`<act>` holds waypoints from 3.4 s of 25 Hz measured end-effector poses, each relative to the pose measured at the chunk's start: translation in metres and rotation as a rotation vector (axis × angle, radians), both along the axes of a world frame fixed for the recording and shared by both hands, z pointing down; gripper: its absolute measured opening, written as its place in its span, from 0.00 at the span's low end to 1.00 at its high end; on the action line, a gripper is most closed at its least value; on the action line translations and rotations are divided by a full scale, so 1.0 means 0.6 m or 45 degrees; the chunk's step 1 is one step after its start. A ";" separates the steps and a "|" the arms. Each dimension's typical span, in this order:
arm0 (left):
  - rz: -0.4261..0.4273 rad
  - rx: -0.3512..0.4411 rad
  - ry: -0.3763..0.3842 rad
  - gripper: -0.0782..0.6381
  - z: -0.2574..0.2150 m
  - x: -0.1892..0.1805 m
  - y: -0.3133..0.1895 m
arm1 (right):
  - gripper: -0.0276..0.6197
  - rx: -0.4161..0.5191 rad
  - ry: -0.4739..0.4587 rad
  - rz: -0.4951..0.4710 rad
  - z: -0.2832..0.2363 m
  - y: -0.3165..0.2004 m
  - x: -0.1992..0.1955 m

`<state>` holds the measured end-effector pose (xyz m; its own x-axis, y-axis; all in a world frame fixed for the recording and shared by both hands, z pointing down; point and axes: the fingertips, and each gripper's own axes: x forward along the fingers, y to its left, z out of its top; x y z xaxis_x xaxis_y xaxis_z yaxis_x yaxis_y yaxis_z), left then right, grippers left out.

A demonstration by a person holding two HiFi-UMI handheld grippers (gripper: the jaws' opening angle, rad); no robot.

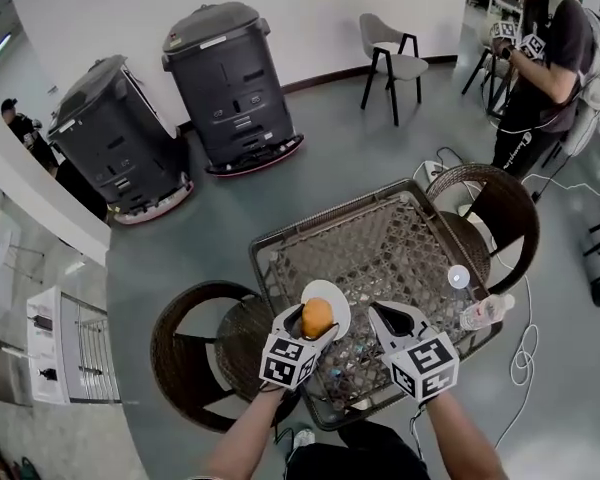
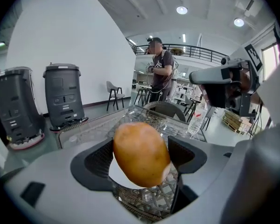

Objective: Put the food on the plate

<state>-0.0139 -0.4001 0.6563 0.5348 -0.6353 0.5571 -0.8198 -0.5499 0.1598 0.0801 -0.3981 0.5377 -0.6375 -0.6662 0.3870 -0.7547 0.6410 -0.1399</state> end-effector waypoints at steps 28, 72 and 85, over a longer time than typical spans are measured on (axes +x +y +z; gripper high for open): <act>0.010 -0.303 -0.177 0.62 0.195 0.010 -0.076 | 0.05 -0.128 0.010 0.069 0.102 -0.034 0.029; -0.052 0.498 -0.028 0.14 -0.328 0.060 0.064 | 0.05 0.184 -0.362 -0.054 -0.171 0.035 -0.020; 0.082 0.530 0.108 0.12 -0.394 0.067 0.087 | 0.05 0.263 -0.282 0.041 -0.216 0.034 -0.038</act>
